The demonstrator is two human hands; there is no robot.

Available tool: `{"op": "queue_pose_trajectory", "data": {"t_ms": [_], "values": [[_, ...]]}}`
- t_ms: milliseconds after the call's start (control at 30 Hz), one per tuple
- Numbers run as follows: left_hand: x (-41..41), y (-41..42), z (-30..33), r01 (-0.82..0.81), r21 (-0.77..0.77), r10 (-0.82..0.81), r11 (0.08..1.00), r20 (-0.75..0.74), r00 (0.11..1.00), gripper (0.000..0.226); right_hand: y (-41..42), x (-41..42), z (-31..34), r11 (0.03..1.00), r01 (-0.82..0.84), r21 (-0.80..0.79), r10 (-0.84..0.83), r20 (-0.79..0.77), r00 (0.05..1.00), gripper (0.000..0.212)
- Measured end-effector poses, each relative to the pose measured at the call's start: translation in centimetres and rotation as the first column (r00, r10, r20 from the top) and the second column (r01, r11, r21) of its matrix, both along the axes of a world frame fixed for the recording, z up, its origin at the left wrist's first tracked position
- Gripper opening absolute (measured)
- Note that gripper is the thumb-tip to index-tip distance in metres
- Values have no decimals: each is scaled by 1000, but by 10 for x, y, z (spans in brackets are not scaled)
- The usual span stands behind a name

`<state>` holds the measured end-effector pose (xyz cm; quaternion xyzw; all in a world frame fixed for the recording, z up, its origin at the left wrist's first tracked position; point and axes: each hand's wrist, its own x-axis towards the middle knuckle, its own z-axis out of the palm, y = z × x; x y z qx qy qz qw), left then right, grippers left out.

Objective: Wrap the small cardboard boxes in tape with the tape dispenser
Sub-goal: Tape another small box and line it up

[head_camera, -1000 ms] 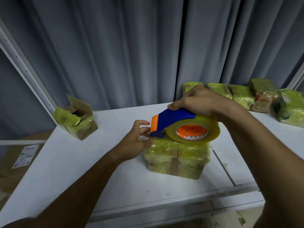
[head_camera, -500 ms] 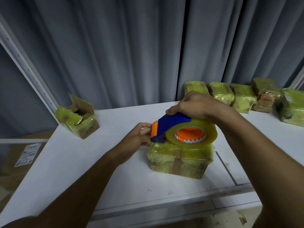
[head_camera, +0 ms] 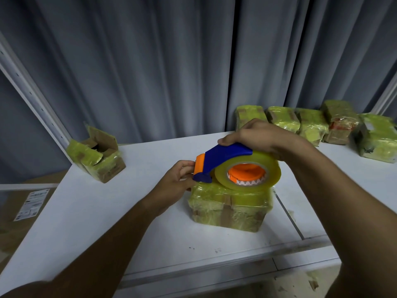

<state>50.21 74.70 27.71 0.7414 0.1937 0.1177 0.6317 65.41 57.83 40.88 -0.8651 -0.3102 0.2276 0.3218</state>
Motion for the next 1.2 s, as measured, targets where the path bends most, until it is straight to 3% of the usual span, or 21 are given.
{"op": "queue_pose_trajectory", "data": {"t_ms": [467, 600, 833, 1200], "values": [[0, 3, -13, -7, -72, 12, 997, 75, 997, 45, 4, -2, -2, 998, -57, -41, 59, 69, 996, 42], [-2, 5, -16, -53, -75, 52, 996, -7, 999, 51, 5, -5, 0, 994, -82, -72, 89, 90, 992, 44], [-3, 6, -14, -8, -88, 8, 996, 6, 1000, 31, 1, -6, 6, 986, -123, -109, 130, 61, 990, 44], [-5, -1, -13, -75, 5, 75, 997, 23, 997, 18, -5, -8, 12, 987, -111, -118, 126, 128, 984, 46]]}}
